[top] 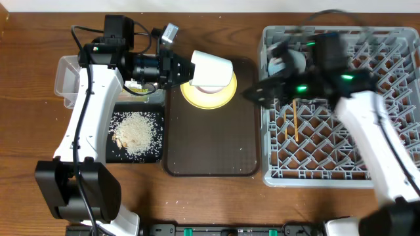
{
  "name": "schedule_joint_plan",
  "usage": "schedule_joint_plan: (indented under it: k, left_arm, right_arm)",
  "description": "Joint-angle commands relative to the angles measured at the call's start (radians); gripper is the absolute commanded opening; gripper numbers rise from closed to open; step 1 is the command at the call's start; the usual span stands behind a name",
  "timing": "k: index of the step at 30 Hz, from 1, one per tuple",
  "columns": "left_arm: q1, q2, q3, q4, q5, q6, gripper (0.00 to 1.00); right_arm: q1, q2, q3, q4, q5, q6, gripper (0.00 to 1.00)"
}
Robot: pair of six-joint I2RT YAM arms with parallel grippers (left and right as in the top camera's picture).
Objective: Sort waste into correct bins and load items into the dishwasher rack
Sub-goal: 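Lift the white cup and swing it right toward the right gripper, then grasp the white cup with the right gripper and release the left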
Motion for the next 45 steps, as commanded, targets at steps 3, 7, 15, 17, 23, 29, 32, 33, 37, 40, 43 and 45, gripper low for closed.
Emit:
schedule_joint_plan:
  k: [3, 7, 15, 17, 23, 29, 32, 33, 37, 40, 43, 45]
  left_arm:
    - [0.008, 0.0, -0.002, -0.002, 0.043, 0.056, 0.06]
    - [-0.009, 0.0, -0.002, -0.002, 0.043, 0.072, 0.06]
    - [-0.054, 0.0, -0.002, -0.002, 0.043, 0.126, 0.06]
    - [-0.071, 0.0, -0.002, -0.002, 0.043, 0.126, 0.06]
    - [-0.127, -0.001, -0.002, -0.002, 0.098, 0.127, 0.06]
    - [-0.173, -0.001, -0.002, -0.002, 0.186, 0.153, 0.06]
    - [-0.191, -0.001, -0.002, -0.002, 0.186, 0.156, 0.06]
    - [-0.197, -0.001, -0.002, -0.002, 0.186, 0.16, 0.06]
    - [-0.205, -0.001, -0.002, -0.002, 0.184, 0.189, 0.06]
    - [-0.204, -0.001, -0.002, -0.002, 0.183, 0.189, 0.06]
    - [-0.204, -0.001, -0.002, -0.002, 0.183, 0.19, 0.06]
    - [-0.204, -0.001, -0.002, -0.002, 0.183, 0.192, 0.06]
  right_arm:
    - [-0.14, -0.109, 0.004, -0.068, -0.326, -0.042, 0.99]
    - [-0.179, -0.126, 0.004, -0.133, -0.335, -0.05, 0.99]
    - [-0.091, -0.125, -0.001, -0.163, -0.333, -0.168, 0.99]
    - [-0.052, -0.125, -0.001, -0.151, -0.333, -0.198, 0.99]
    - [0.021, -0.125, -0.001, -0.096, -0.333, -0.199, 0.99]
    - [0.062, -0.125, -0.001, -0.08, -0.329, -0.2, 0.99]
    - [0.063, -0.125, -0.001, -0.068, -0.33, -0.199, 0.99]
    - [0.063, -0.125, -0.001, -0.057, -0.331, -0.199, 0.98]
    - [0.076, -0.125, -0.001, -0.023, -0.36, -0.199, 0.84]
    - [0.097, -0.125, -0.001, -0.005, -0.375, -0.199, 0.82]
    - [0.119, -0.125, -0.001, 0.014, -0.375, -0.199, 0.77]
    - [0.129, -0.125, -0.001, 0.031, -0.375, -0.199, 0.71]
